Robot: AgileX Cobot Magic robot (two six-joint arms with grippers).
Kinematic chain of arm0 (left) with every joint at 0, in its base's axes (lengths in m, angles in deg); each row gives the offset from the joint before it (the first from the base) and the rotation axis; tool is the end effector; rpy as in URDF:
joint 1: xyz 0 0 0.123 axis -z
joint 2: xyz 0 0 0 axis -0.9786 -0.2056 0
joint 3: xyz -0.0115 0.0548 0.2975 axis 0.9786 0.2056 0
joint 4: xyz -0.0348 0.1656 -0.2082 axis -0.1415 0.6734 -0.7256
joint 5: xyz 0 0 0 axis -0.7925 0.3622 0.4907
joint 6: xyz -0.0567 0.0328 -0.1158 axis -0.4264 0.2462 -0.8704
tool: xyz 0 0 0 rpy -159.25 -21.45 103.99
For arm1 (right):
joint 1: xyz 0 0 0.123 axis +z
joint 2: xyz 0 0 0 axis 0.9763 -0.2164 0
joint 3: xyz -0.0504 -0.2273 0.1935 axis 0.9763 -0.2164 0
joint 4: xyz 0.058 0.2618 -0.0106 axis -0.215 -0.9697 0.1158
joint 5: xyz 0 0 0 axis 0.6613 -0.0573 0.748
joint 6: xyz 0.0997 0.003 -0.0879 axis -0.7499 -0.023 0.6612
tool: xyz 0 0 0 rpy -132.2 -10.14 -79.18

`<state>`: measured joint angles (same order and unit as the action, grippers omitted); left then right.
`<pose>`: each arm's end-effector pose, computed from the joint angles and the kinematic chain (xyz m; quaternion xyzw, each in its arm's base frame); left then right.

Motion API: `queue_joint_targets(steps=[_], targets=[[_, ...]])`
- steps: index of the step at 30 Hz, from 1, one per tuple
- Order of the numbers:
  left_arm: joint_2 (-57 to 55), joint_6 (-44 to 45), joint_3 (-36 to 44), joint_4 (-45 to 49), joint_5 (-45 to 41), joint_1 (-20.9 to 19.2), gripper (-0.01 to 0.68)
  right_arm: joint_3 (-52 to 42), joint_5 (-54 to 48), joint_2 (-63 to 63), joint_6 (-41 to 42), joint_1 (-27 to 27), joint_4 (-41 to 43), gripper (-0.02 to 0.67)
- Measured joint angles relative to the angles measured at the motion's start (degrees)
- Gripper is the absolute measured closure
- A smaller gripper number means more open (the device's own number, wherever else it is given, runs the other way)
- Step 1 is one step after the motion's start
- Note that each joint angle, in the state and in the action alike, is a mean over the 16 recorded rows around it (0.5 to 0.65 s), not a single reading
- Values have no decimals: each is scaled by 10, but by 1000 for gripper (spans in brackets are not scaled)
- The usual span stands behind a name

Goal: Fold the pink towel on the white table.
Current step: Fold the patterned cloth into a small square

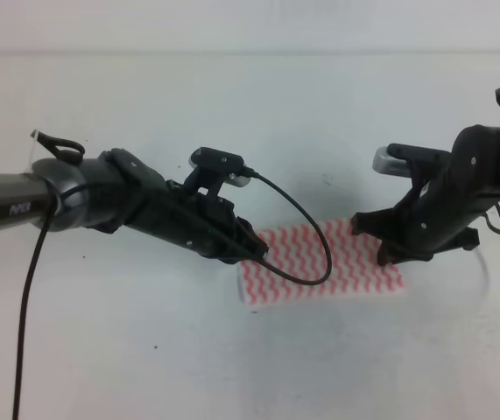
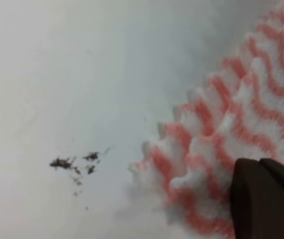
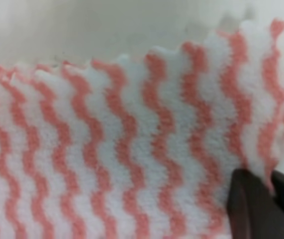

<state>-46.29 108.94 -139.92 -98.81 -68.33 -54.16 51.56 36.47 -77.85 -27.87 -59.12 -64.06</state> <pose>0.3803 -0.2401 0.1086 0.3966 0.8582 -0.2547 0.2034 0.3915 0.1530 0.1395 0.0160 0.9821 0.1341 0.1315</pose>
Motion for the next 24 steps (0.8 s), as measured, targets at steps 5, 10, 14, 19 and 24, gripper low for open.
queue_joint_targets(steps=[5,10,14,19,24], targets=[[0,0,0,0,-2,0,678,8,-3,17,22,3,-29,658],[0,0,0,-1,-1,0,678,17,-4,29,48,14,-64,661],[0,2,0,-1,-1,0,679,24,0,31,68,25,-92,663],[1,9,1,2,0,0,679,26,9,25,77,38,-107,663],[10,15,1,3,1,0,679,26,20,19,79,45,-112,663]])
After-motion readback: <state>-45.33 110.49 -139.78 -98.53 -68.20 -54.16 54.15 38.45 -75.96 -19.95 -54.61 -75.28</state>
